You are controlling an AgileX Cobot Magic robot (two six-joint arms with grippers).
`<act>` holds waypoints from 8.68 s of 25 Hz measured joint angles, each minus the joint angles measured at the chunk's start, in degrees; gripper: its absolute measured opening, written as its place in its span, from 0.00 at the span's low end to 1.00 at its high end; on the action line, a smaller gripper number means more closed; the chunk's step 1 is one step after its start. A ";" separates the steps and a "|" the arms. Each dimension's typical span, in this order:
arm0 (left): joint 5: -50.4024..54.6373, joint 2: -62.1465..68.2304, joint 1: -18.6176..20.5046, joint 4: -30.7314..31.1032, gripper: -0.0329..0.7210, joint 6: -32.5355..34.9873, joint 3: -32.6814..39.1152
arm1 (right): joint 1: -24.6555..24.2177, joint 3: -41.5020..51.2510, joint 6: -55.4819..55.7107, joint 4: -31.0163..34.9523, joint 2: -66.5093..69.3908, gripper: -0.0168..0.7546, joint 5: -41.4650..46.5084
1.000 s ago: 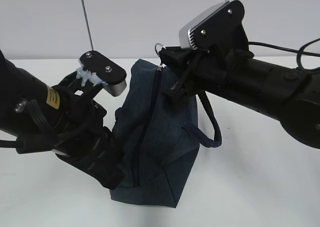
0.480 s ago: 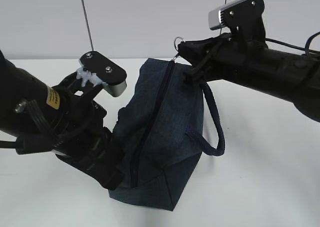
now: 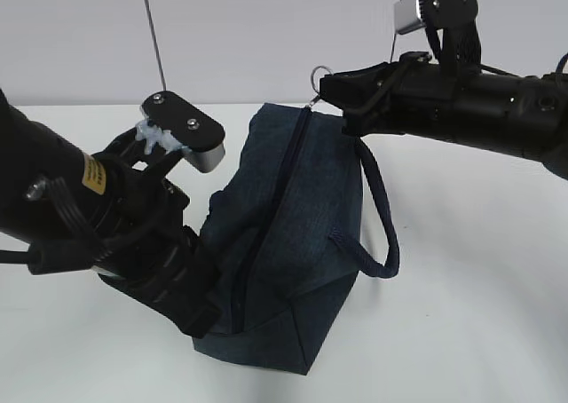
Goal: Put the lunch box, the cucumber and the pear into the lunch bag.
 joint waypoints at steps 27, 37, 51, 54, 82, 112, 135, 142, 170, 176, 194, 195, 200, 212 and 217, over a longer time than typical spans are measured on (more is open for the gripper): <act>0.49 0.00 0.00 0.26 0.05 0.00 0.00 | -10.27 -12.81 36.55 -23.78 13.65 0.02 -9.68; 0.50 0.00 0.00 0.26 0.05 0.00 0.00 | -12.73 -13.53 38.69 -26.24 14.72 0.02 -14.24; 2.09 -2.43 0.00 0.26 0.53 0.00 -3.18 | -13.07 -14.22 40.52 -30.44 14.72 0.02 -19.48; 1.11 -2.43 0.05 0.26 0.56 0.00 -5.09 | -13.07 -14.22 40.52 -30.55 14.72 0.02 -19.74; 0.86 20.77 7.41 -2.59 0.51 0.00 -36.02 | -13.07 -14.22 40.61 -30.55 14.84 0.02 -20.01; 19.60 28.83 11.67 -8.95 0.28 0.20 -50.16 | -13.20 -14.22 40.65 -30.55 14.84 0.02 -20.01; 20.05 28.83 11.56 -9.38 0.09 4.49 -50.16 | -13.20 -14.22 40.74 -30.08 14.84 0.02 -20.67; 19.70 28.83 11.50 -9.66 0.08 4.43 -50.16 | -13.20 -14.22 40.74 -29.98 14.84 0.02 -20.67; 21.28 28.02 11.50 -10.66 0.06 5.83 -50.16 | -13.20 -16.58 42.67 -29.23 18.82 0.02 -19.79; 22.20 27.31 11.50 -10.66 0.06 6.23 -50.16 | -13.20 -16.61 42.93 -28.28 20.92 0.02 -21.74; 22.95 27.30 11.50 -11.35 0.06 7.26 -50.16 | -15.31 -17.63 43.91 -25.44 23.16 0.02 -25.21; 22.95 27.30 11.50 -11.43 0.06 7.26 -50.16 | -15.54 -17.63 43.91 -25.32 23.16 0.02 -25.45; 22.64 27.30 11.45 -11.95 0.06 7.26 -50.16 | -16.50 -17.63 43.91 -25.27 23.16 0.02 -26.03; 21.79 27.30 11.45 -12.16 0.06 7.42 -50.16 | -17.02 -17.63 44.01 -25.74 23.38 0.02 -24.38; 21.02 27.19 11.45 -12.34 0.06 7.97 -50.16 | -17.15 -17.63 44.01 -25.74 24.77 0.02 -23.45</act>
